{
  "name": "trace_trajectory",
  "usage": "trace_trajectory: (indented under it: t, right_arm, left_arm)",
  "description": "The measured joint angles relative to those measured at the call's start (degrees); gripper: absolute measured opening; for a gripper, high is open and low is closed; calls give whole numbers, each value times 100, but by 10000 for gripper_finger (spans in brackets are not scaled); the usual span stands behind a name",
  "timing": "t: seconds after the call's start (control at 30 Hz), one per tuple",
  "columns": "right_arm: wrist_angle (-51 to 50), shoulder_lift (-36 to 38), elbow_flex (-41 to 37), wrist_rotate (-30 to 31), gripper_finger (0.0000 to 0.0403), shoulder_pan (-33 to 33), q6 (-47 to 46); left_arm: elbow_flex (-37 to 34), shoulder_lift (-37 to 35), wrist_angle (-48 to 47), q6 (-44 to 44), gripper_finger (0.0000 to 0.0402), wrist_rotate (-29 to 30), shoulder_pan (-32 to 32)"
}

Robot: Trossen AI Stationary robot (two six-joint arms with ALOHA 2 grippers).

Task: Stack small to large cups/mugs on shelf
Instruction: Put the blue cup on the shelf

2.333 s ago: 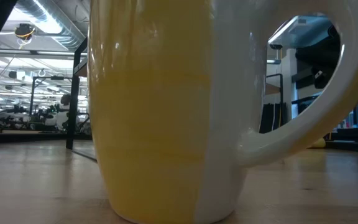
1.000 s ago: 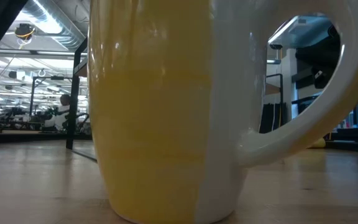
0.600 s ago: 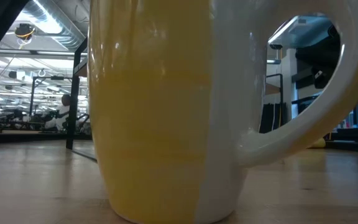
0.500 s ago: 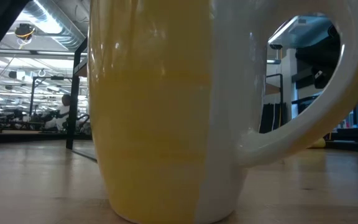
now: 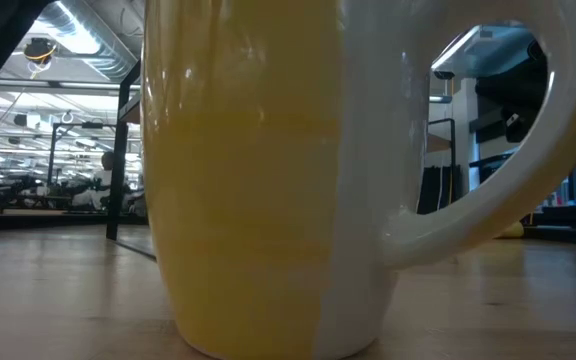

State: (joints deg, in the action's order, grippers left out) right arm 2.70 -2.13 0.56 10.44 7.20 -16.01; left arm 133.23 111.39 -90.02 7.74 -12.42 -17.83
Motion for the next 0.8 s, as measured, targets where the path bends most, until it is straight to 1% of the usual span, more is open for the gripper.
trace_trajectory:
  t: [0.2, 0.4, 0.67, 0.8]
  right_arm:
    - [1, 2, 0, 2, 32, -1, 0]
    - [0, 2, 0, 0, 32, 0, 0]
    - [0, 2, 0, -1, 32, 0, 0]
    - [0, 2, 0, 1, 32, -2, 0]
  left_arm:
    - [0, 0, 0, 371, 4, -41, 0]
    - [0, 0, 0, 506, 5, -21, -22]
    - [0, -2, 0, -639, 5, -38, 85]
    - [0, -2, 0, -1064, 5, 207, 164]
